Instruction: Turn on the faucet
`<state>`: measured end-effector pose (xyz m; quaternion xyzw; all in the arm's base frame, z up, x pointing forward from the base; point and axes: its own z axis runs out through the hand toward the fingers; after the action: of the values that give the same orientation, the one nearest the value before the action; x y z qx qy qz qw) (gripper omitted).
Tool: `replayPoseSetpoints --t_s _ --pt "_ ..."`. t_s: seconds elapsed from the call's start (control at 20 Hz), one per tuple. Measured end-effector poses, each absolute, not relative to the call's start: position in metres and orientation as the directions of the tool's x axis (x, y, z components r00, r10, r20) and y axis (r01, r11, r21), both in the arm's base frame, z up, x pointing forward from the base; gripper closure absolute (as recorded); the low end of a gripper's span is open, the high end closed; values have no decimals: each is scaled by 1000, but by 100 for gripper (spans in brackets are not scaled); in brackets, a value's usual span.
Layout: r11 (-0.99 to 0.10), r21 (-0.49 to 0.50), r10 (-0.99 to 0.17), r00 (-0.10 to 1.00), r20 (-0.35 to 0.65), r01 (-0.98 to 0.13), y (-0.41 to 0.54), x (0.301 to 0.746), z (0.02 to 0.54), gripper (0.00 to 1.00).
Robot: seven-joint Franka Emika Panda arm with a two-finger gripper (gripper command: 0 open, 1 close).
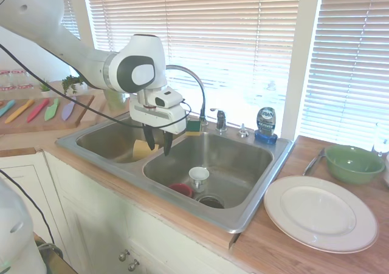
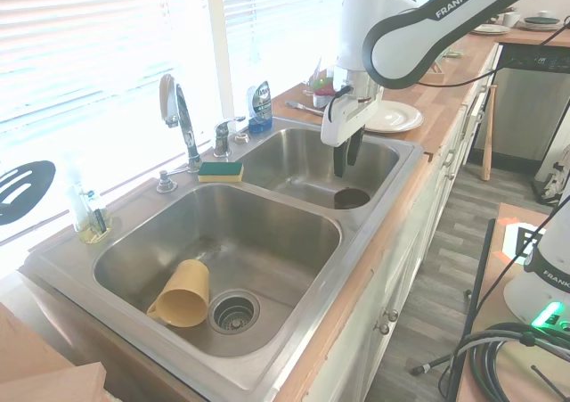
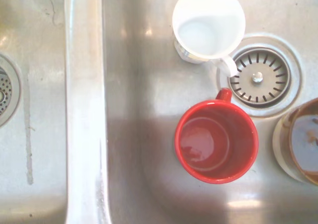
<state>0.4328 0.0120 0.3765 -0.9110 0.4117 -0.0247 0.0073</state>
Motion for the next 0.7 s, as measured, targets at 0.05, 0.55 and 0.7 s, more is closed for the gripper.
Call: replayPoseSetpoints --t_s 0.05,0.55,0.7 --pt "-660 -33 -751 659 38 -751 11 433 377 100" --pt "-647 -35 -763 646 38 -762 6 433 377 100" --pt "-629 -48 -778 627 46 -776 0 442 381 100"
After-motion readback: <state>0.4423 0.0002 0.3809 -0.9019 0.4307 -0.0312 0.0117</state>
